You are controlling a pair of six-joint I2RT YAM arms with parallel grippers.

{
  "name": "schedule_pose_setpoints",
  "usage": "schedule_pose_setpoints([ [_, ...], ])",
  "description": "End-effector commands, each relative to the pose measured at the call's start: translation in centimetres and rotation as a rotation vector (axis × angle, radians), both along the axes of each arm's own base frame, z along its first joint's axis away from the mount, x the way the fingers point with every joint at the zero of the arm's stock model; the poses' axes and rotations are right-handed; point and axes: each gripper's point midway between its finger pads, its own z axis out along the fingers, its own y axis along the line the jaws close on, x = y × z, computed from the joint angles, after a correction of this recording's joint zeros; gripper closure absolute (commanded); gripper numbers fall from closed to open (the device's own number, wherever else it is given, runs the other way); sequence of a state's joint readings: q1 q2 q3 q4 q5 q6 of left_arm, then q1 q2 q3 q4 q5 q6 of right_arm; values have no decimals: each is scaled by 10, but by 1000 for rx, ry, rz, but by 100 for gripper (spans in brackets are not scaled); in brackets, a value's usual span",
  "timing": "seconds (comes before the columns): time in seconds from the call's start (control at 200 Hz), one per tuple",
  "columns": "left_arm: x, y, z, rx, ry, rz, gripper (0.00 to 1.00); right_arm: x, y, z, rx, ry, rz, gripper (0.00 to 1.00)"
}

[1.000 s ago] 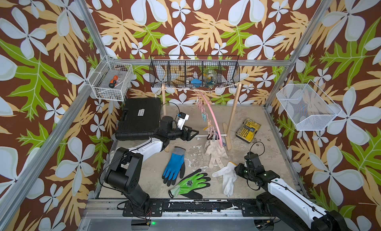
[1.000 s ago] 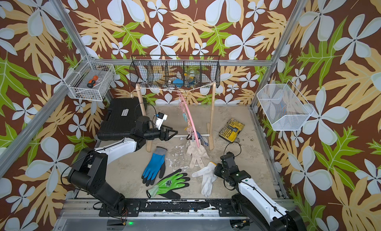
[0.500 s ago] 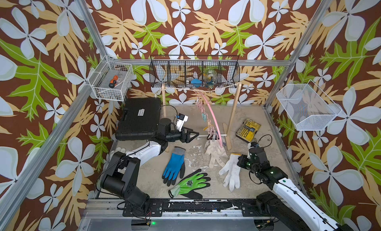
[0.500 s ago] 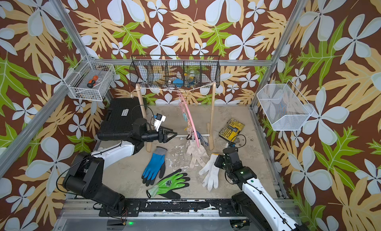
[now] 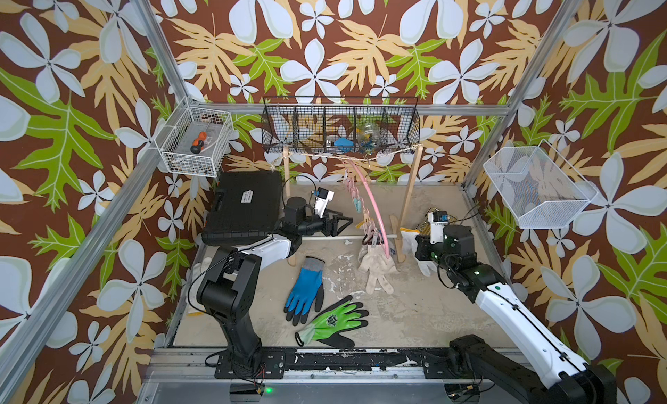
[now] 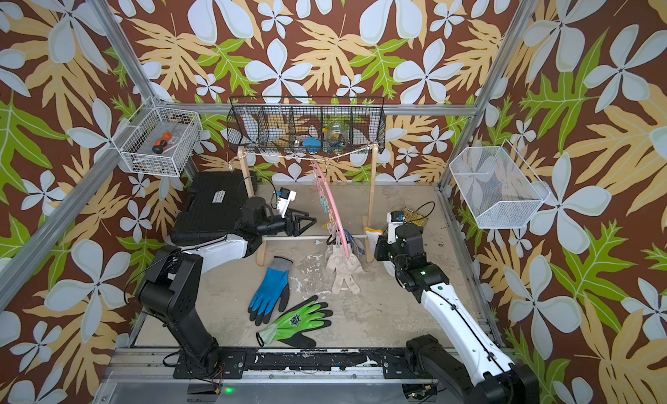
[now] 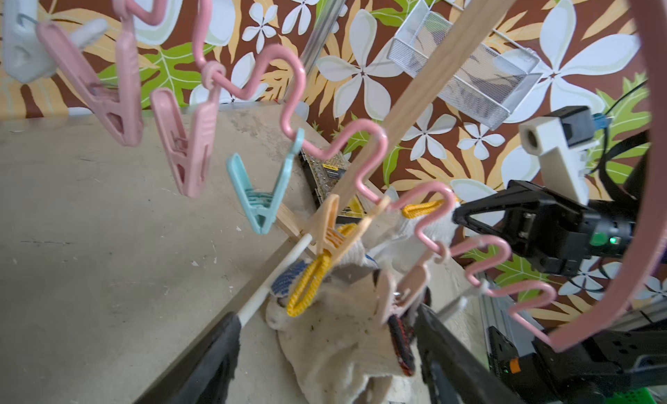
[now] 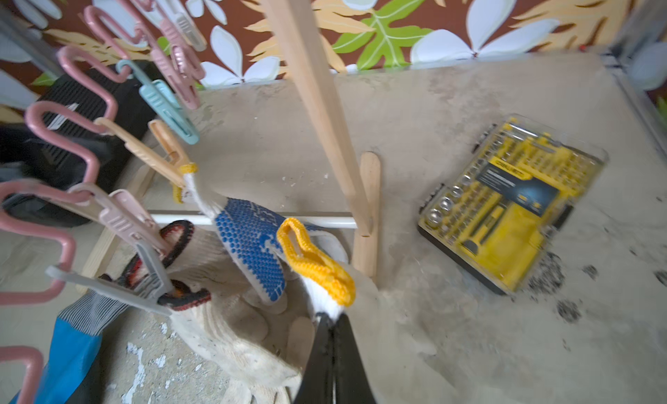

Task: Clip the gloves onto a hanger to dry
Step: Pick up the glove from the center of the board, then open the clamp at the hanger.

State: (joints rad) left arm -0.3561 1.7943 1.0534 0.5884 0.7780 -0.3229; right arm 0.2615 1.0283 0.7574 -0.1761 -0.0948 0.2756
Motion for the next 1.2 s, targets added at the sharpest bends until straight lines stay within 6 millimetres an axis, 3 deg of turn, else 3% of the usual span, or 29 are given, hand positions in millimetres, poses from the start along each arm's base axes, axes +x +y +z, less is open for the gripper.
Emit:
schedule_pose_setpoints([
  [0.0,19,-2,5,23,-76,33,23,15,20,24,-2,-86,121,100],
  [0.18,39,-9,1,44,-93,28,25,19,36,18,10,-40,207,100],
  [0.52,55,-25,1,39,-98,-14,28,24,61,14,83,-13,346,100],
  [0.881,73,-40,-7,99,-88,-18,33,29,60,12,66,-3,347,100],
  [1.191,73,-41,-8,173,-125,10,35,31,59,11,61,-7,337,100],
])
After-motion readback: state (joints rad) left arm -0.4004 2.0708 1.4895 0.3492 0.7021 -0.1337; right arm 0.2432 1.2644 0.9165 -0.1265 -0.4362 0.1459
